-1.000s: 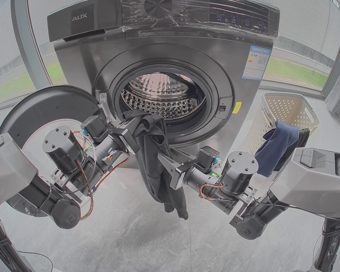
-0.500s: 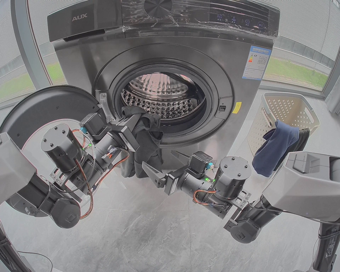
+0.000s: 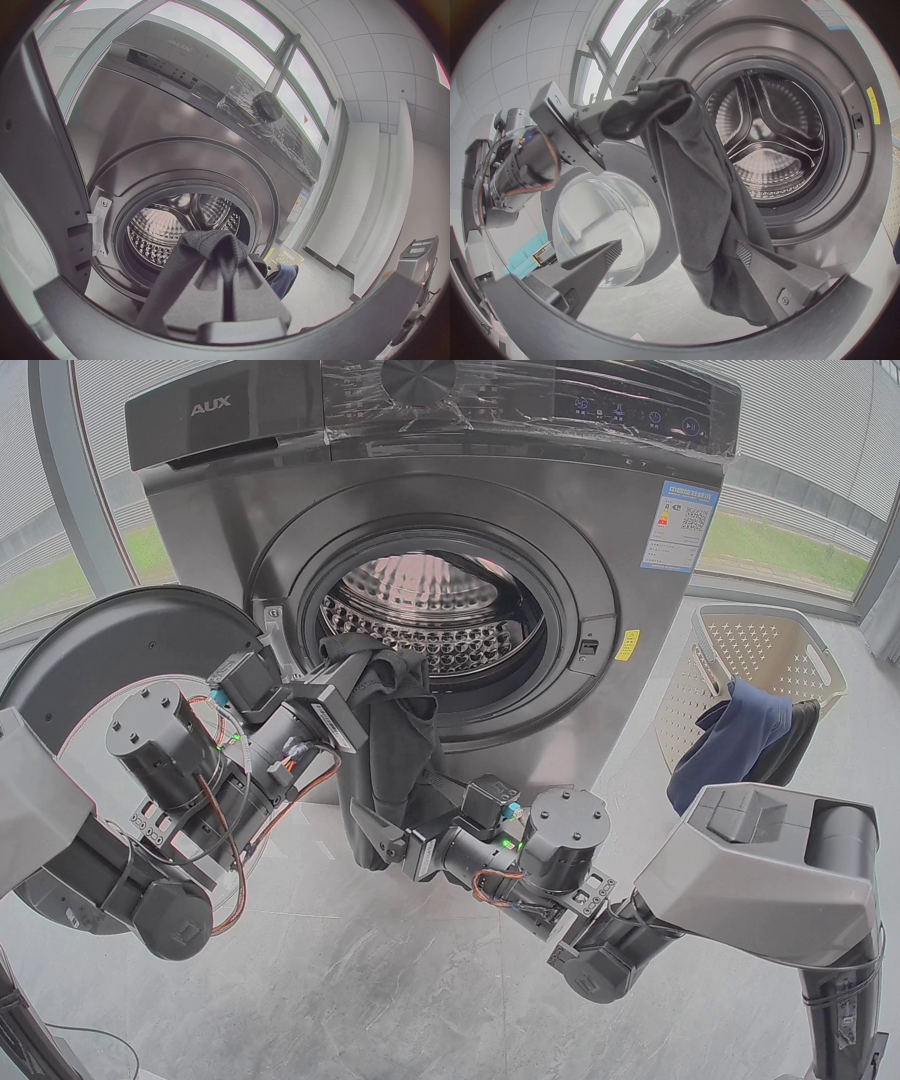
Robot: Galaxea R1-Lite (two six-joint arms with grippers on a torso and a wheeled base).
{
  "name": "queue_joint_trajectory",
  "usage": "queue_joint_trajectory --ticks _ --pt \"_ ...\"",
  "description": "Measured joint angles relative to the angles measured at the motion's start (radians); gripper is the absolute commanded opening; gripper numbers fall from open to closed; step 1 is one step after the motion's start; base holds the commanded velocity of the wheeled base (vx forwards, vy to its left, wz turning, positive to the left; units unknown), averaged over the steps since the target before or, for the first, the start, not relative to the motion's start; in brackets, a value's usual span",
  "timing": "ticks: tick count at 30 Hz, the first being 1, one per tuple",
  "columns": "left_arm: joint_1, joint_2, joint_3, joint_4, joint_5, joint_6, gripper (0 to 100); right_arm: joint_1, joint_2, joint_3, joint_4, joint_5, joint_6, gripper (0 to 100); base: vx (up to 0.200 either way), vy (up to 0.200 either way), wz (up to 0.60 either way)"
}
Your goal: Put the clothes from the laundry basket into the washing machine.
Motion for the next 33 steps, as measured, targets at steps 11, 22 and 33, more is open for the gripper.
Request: queue_joint_trajectory --ticks 11,22,33 --pt "-0.002 0.000 -0.003 0.000 0.000 0.000 0 -0.001 0.054 -0.147 0.025 -0.007 0.014 0 0.000 0.000 0.00" --pt "0.002 0.005 -0.001 0.000 0.000 -0.001 0 -0.003 0.043 -0.148 0.021 -0.026 0.017 0 0.000 0.000 0.00" --pt "0.011 0.009 0.001 0.000 -0.001 -0.010 100 -0.041 -0.132 0.066 0.028 -0.042 0.009 0 0.000 0.000 0.00"
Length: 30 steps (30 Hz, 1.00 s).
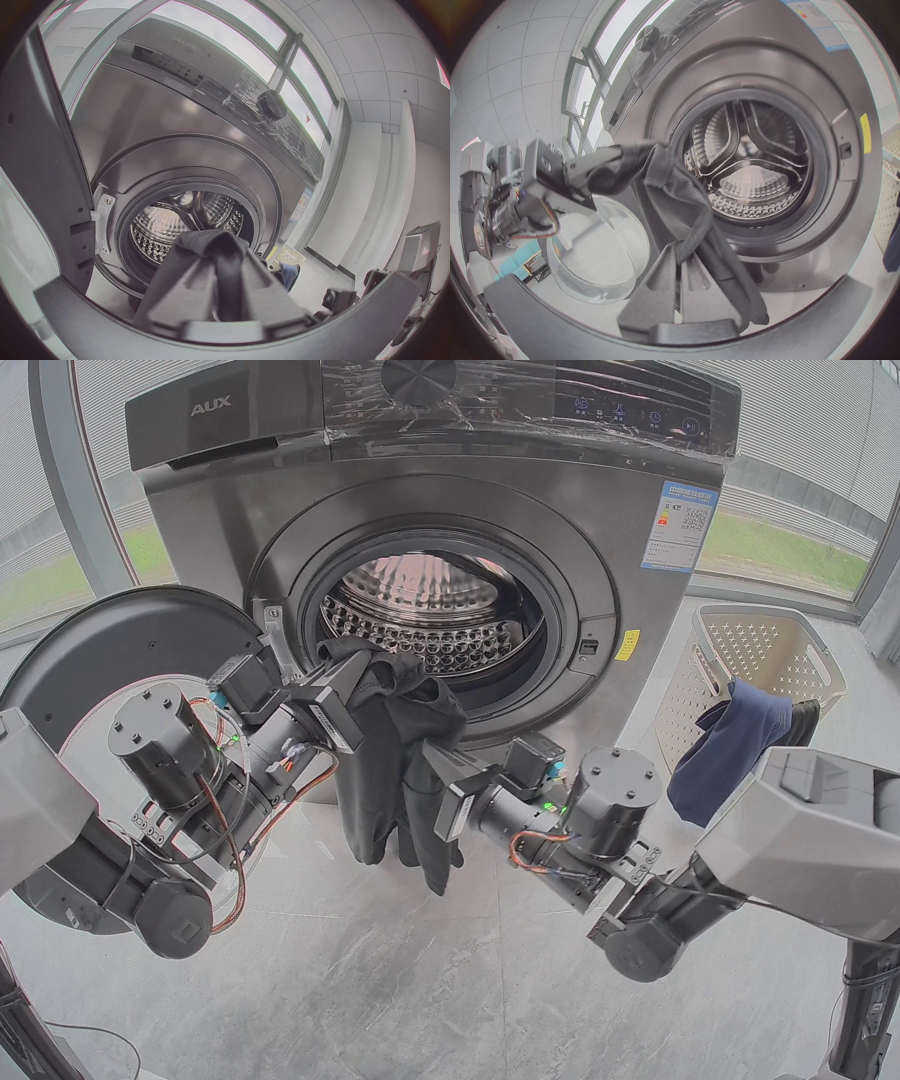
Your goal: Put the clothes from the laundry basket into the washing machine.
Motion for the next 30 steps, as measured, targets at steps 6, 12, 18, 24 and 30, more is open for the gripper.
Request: queue_joint_trajectory --ticks 6,12,18,24,30 --pt "0.000 -0.007 0.016 -0.001 -0.002 -0.018 100 -0.062 -0.095 0.053 0.027 0.003 -0.025 0 0.000 0.000 0.00" --pt "-0.001 -0.005 0.069 0.001 0.000 -0.033 100 -0.135 -0.186 0.026 0.068 0.036 -0.066 0 0.000 0.000 0.00" --pt "0.001 0.014 0.110 0.002 0.000 -0.034 100 -0.149 -0.234 -0.033 0.076 0.052 -0.077 0 0.000 0.000 0.00" --pt "0.004 0.059 0.134 0.001 -0.001 -0.031 100 -0.133 -0.258 -0.045 0.075 0.057 -0.077 0 0.000 0.000 0.00" --pt "0.033 0.111 0.137 0.000 -0.011 -0.027 100 -0.105 -0.293 -0.017 0.074 0.064 -0.077 0 0.000 0.000 0.00"
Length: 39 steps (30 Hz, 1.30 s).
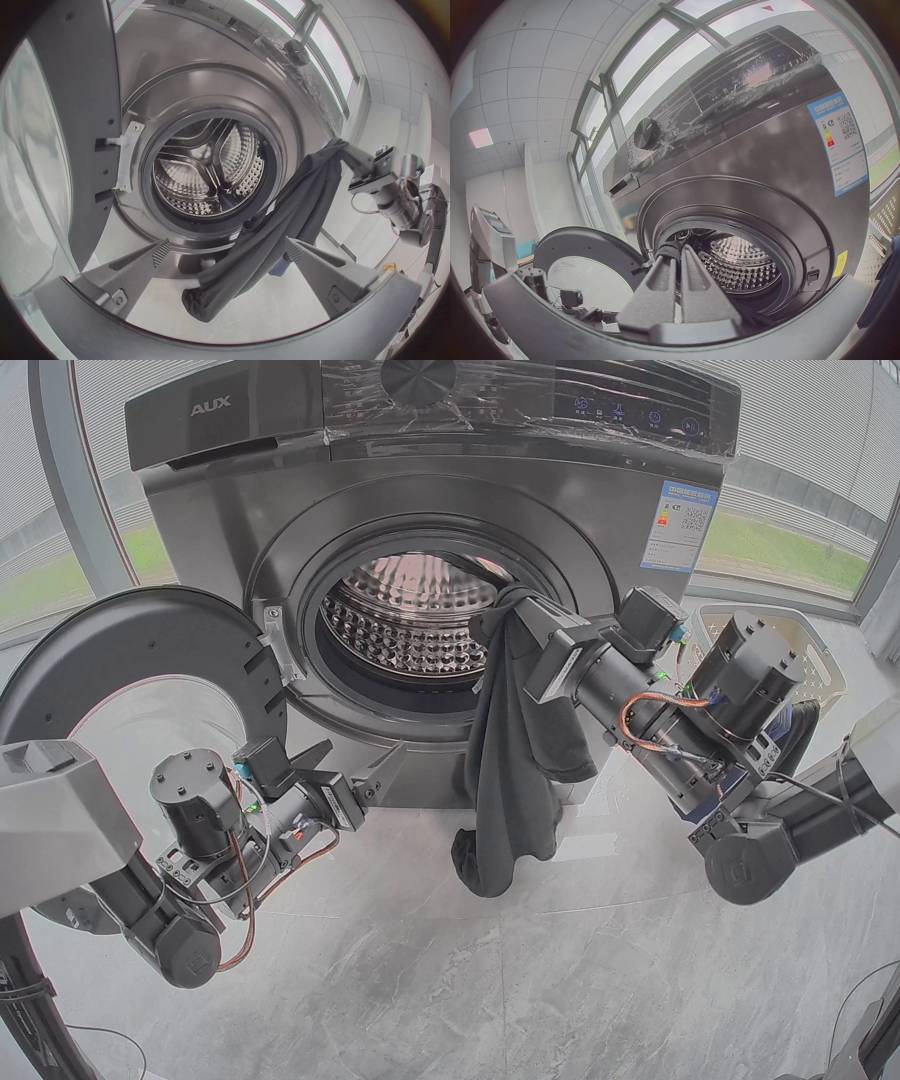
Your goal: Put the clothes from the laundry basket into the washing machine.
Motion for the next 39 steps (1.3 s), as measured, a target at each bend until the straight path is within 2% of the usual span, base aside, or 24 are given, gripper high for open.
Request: queue_joint_trajectory --ticks 11,17,25,39 --pt "0.017 0.095 -0.013 0.000 -0.001 0.013 100 0.037 -0.057 0.054 -0.006 0.014 0.001 0 0.000 0.000 0.00" --pt "0.022 0.149 -0.023 0.000 -0.001 0.031 100 0.048 -0.068 0.057 -0.007 0.015 0.002 0 0.000 0.000 0.00" --pt "0.010 0.243 -0.094 -0.002 -0.003 0.038 100 0.068 -0.071 0.044 0.002 0.015 0.004 0 0.000 0.000 0.00" --pt "-0.014 0.380 -0.264 -0.002 -0.073 0.039 100 0.084 -0.067 0.041 0.002 0.013 0.006 0 0.000 0.000 0.00"
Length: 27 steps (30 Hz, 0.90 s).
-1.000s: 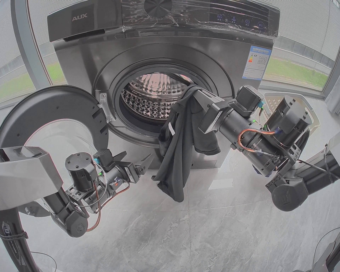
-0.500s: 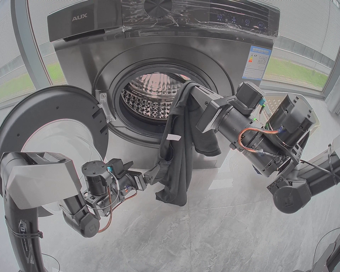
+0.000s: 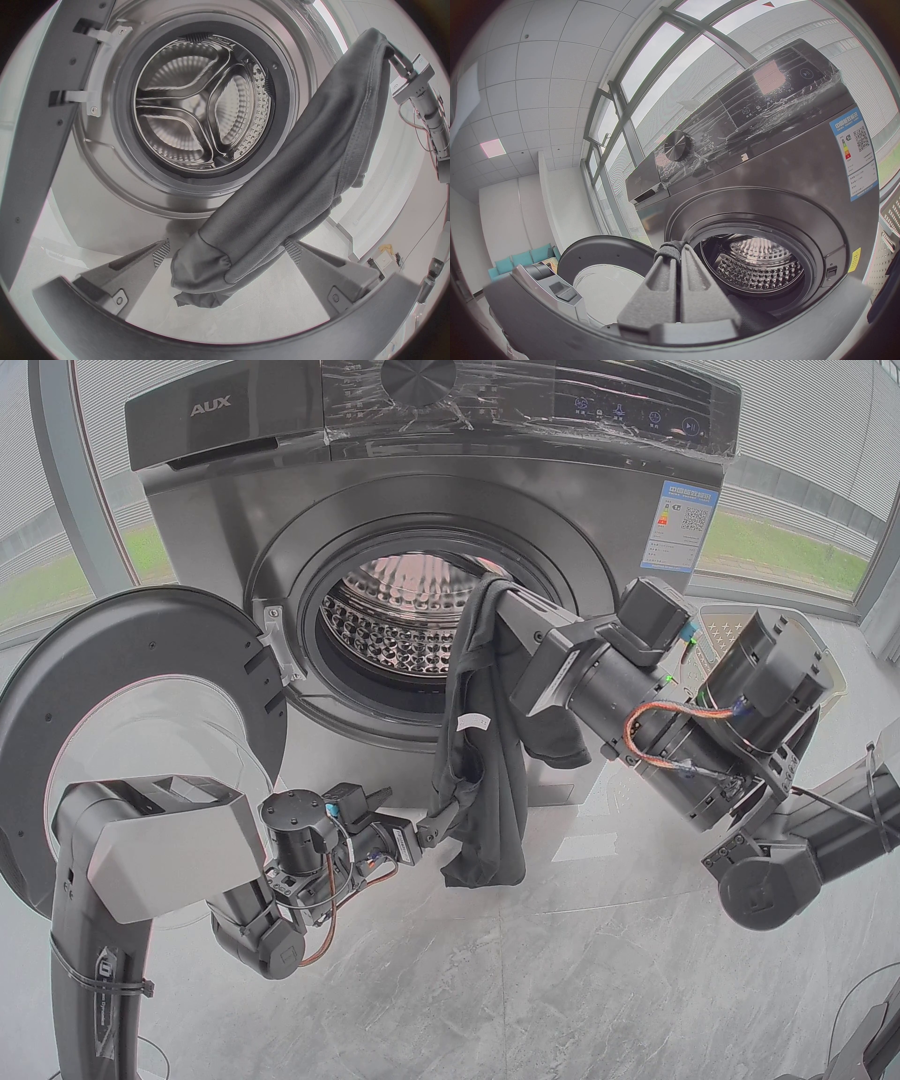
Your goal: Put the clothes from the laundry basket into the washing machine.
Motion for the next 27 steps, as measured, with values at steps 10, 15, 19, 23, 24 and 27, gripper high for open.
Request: queue_joint_trajectory --ticks 10,15,19,23,24,27 --pt "-0.001 0.047 -0.039 -0.003 -0.039 0.021 100 -0.006 0.008 0.000 0.000 -0.004 0.001 0 0.000 0.000 0.00" --pt "-0.003 0.046 -0.006 -0.006 -0.038 0.042 100 -0.013 0.021 -0.015 0.000 -0.009 0.000 0 0.000 0.000 0.00" --pt "-0.026 0.044 0.006 -0.006 -0.038 0.049 100 -0.017 0.038 -0.036 0.005 -0.010 0.000 0 0.000 0.000 0.00" --pt "-0.039 0.044 0.003 -0.006 -0.038 0.049 100 -0.018 0.050 -0.046 0.005 -0.010 0.002 0 0.000 0.000 0.00" --pt "-0.041 0.044 0.001 -0.006 -0.039 0.049 100 -0.018 0.052 -0.046 0.005 -0.010 0.002 0 0.000 0.000 0.00" --pt "-0.042 0.048 -0.014 -0.005 -0.039 0.049 100 -0.017 0.055 -0.047 0.005 -0.011 0.002 0 0.000 0.000 0.00"
